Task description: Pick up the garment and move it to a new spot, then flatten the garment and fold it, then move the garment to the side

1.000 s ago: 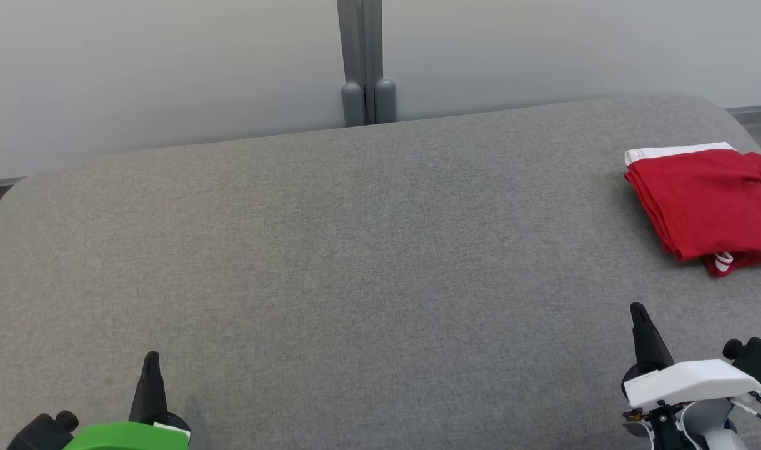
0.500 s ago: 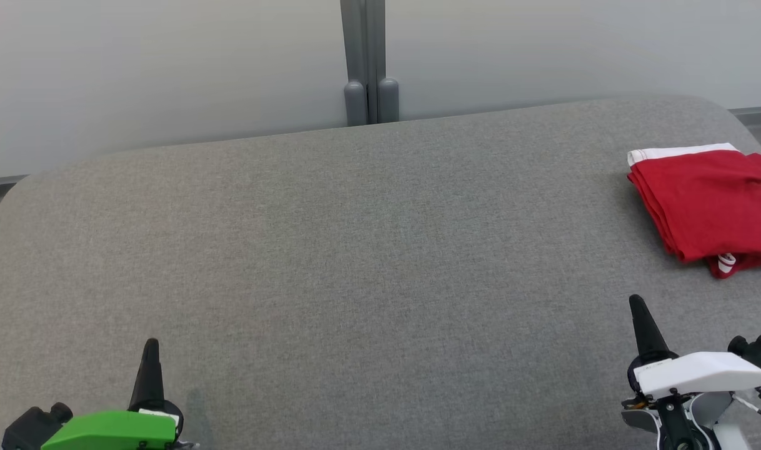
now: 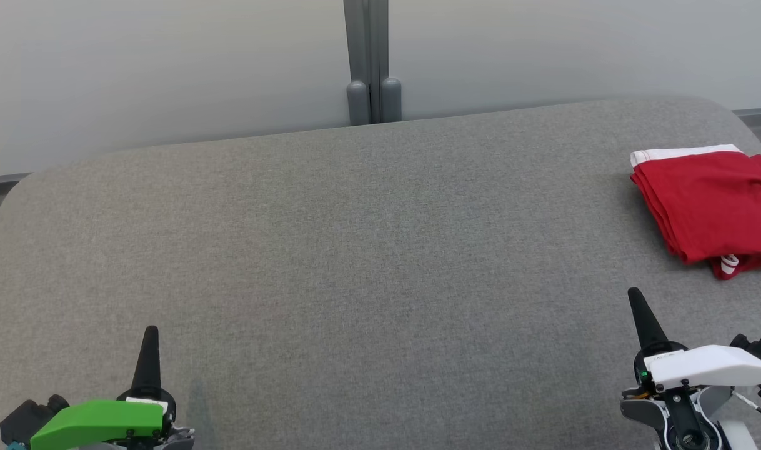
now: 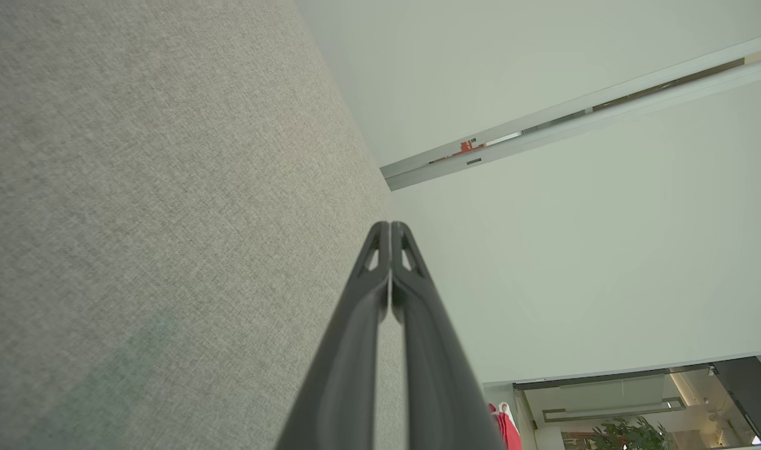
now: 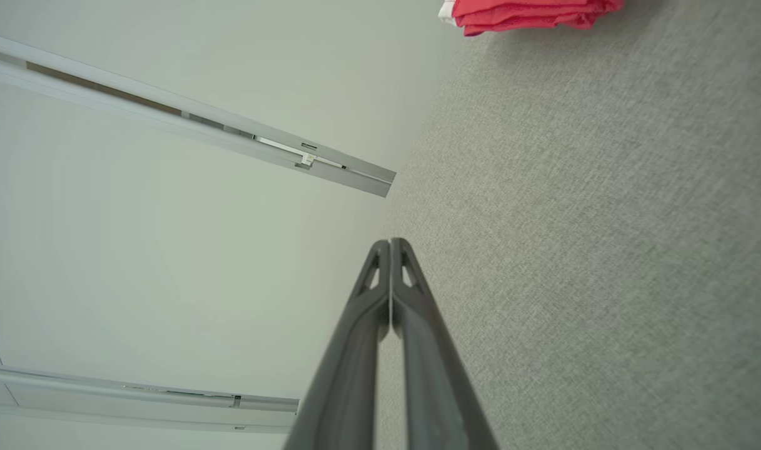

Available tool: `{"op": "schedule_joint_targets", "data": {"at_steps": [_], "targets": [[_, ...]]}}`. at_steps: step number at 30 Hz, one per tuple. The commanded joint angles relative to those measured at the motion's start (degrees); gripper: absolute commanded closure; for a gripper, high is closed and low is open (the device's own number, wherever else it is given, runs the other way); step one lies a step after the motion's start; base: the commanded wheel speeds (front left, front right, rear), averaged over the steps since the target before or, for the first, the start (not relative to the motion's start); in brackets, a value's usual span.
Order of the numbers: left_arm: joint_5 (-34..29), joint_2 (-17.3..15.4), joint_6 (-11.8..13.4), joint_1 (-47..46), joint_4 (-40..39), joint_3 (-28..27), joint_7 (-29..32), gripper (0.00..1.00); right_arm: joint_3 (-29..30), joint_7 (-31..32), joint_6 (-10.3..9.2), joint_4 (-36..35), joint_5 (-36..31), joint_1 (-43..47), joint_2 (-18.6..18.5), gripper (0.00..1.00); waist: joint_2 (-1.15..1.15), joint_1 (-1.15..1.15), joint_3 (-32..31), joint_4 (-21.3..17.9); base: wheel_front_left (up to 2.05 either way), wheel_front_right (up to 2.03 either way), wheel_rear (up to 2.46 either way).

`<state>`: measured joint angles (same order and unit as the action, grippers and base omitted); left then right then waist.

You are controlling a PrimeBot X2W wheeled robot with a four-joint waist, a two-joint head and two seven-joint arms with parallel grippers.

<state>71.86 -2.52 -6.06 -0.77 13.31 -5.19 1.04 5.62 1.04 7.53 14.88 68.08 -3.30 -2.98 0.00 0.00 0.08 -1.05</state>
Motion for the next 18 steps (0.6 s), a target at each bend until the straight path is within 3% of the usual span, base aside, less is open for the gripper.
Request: {"op": "schedule_joint_targets", "data": {"at_steps": [1, 18], "targets": [[1.5, -0.4, -0.3, -1.8, -0.2, -0.2, 0.3, 1.00, 0.2, 0.5, -0.04, -0.6, 1.7, -1.2, -0.1, 1.00, 0.00, 0.00, 0.0, 0.0, 0.00, 0.00, 0.00], [9.3, -0.5, -0.9, -3.4, 0.2, -0.8, 2.5, 1.00, 0.5, 2.6, -0.03, -0.8, 11.0, -2.1, 0.0, 1.00, 0.00, 0.00, 0.0, 0.4, 0.00, 0.00, 0.00]]}}
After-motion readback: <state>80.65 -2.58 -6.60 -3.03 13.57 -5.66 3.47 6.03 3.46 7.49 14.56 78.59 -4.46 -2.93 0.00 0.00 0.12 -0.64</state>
